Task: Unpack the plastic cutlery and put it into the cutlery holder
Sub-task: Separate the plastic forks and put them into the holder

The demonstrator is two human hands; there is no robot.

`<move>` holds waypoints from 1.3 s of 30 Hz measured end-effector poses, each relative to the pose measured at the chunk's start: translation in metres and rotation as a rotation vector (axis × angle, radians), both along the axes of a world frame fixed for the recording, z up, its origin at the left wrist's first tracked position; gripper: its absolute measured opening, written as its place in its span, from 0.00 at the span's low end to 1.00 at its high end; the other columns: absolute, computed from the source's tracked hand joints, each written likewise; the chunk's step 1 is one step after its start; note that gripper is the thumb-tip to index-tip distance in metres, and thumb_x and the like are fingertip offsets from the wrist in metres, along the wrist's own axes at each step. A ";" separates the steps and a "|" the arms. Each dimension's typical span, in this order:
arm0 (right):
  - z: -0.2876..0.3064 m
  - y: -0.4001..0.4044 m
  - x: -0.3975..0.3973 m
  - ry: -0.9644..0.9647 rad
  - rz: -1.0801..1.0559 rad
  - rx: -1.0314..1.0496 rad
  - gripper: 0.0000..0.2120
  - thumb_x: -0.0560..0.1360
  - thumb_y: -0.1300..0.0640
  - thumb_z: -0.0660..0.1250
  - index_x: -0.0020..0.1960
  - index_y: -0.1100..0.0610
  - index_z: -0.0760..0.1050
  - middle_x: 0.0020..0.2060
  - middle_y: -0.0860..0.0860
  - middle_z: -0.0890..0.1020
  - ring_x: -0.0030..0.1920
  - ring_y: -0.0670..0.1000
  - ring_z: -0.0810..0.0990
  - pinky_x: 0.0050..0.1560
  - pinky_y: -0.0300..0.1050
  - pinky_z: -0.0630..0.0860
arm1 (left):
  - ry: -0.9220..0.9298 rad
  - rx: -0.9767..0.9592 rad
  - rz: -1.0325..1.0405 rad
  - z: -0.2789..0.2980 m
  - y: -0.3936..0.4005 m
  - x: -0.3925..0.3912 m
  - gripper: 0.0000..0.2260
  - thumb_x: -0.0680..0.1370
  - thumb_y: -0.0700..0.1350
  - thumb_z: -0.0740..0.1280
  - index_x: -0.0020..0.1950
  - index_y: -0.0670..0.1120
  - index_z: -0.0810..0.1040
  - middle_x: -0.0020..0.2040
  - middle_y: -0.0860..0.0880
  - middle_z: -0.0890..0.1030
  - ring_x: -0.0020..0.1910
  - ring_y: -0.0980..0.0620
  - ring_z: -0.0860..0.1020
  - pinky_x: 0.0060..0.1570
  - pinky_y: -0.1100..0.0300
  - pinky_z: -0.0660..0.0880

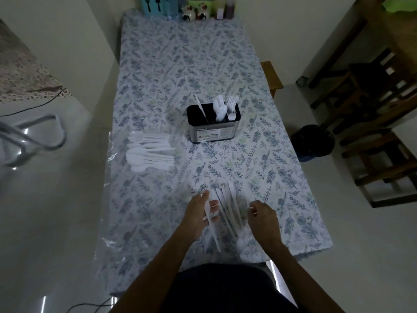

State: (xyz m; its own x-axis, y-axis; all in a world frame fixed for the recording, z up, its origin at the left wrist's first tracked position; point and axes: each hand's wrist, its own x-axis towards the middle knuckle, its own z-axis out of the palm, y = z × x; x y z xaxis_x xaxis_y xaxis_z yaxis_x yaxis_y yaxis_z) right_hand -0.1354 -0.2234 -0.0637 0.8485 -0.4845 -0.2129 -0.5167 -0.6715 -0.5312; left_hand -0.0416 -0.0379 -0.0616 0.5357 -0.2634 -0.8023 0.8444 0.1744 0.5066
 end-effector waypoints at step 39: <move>-0.007 0.021 0.008 0.218 0.208 -0.037 0.06 0.78 0.57 0.67 0.45 0.57 0.71 0.39 0.51 0.75 0.39 0.52 0.74 0.38 0.42 0.67 | 0.026 0.173 -0.074 -0.014 -0.012 0.005 0.25 0.77 0.64 0.68 0.54 0.41 0.78 0.35 0.45 0.79 0.29 0.49 0.75 0.31 0.57 0.74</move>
